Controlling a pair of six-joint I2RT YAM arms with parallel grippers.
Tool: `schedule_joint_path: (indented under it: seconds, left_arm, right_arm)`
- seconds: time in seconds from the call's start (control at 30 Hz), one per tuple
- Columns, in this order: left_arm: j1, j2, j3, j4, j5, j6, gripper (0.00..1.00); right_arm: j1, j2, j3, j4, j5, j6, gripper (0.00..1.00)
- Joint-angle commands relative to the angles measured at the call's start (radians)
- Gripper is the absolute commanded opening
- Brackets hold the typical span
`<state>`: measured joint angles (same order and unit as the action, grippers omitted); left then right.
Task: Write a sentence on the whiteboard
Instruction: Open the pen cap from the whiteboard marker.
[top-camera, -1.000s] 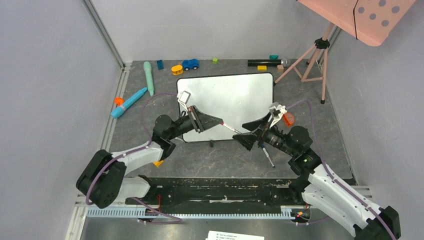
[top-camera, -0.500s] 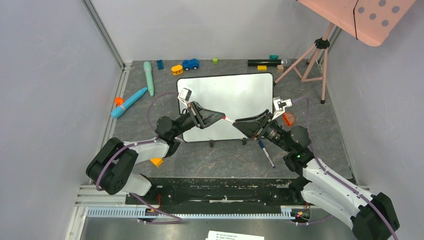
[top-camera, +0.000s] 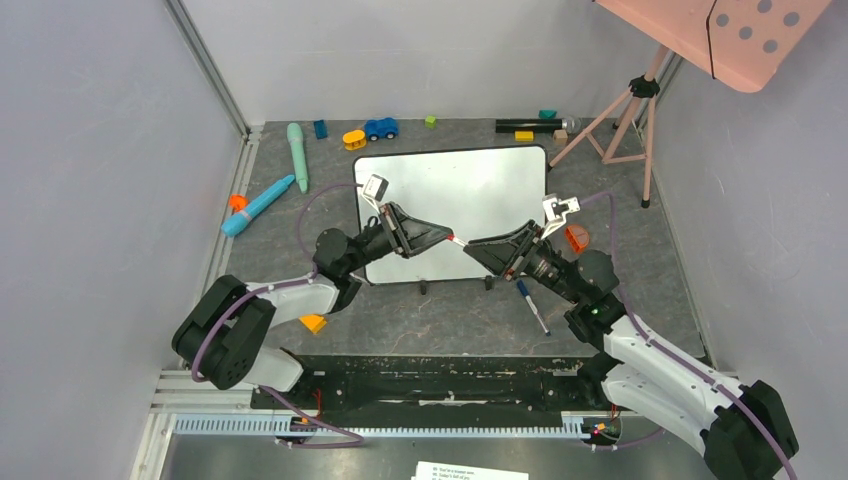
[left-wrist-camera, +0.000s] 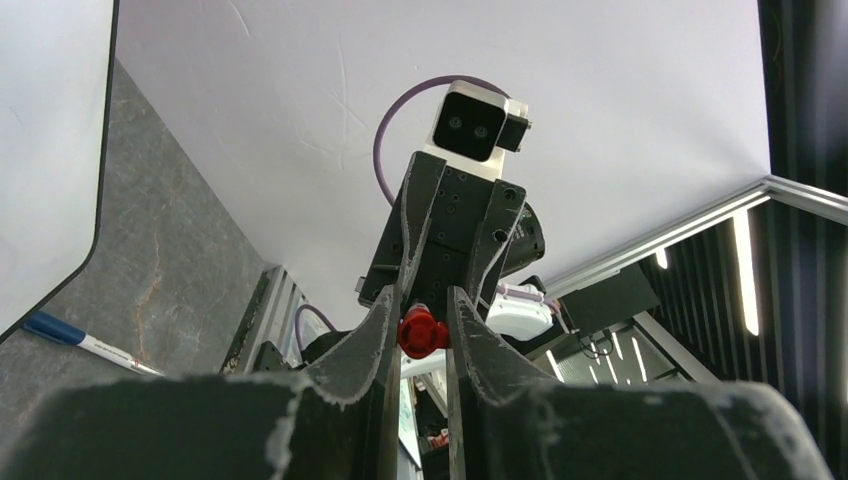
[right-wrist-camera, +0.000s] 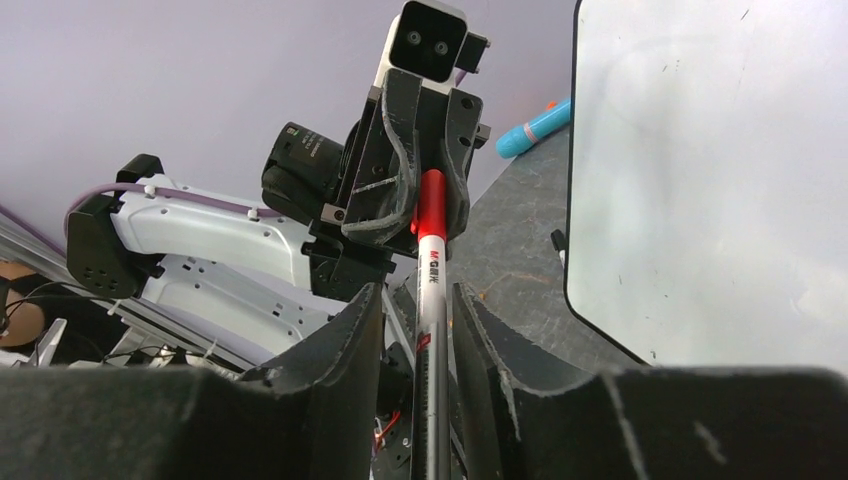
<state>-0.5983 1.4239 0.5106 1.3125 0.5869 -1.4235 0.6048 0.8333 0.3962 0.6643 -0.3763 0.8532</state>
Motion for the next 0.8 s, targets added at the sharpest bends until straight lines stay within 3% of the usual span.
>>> schedule_joint_path:
  seconds: [0.0,0.2,0.23,0.3,0.5,0.77]
  left_arm:
    - [-0.008,-0.024,0.043,-0.021,0.04,0.03,0.02]
    - [-0.008,-0.035,0.045,-0.046,0.039,0.047,0.02]
    - [-0.009,-0.036,0.045,-0.048,0.039,0.049,0.02]
    - [-0.008,-0.04,0.043,-0.056,0.039,0.055,0.02]
    - [0.003,-0.047,0.042,-0.078,0.036,0.074,0.02]
    - [0.149,-0.067,0.022,-0.059,0.083,0.037,0.02]
  right_arm:
    - [0.004,0.009,0.041,0.015,-0.014,0.002,0.31]
    - [0.006,0.019,0.036,0.029,-0.024,0.01,0.21]
    - [0.006,0.019,0.036,0.029,-0.024,0.009,0.11]
    - [0.007,0.02,0.035,0.028,-0.026,0.01,0.01]
    - [0.007,-0.004,0.02,0.012,-0.038,0.012,0.0]
    - [0.006,-0.116,-0.018,-0.119,0.006,-0.036,0.0]
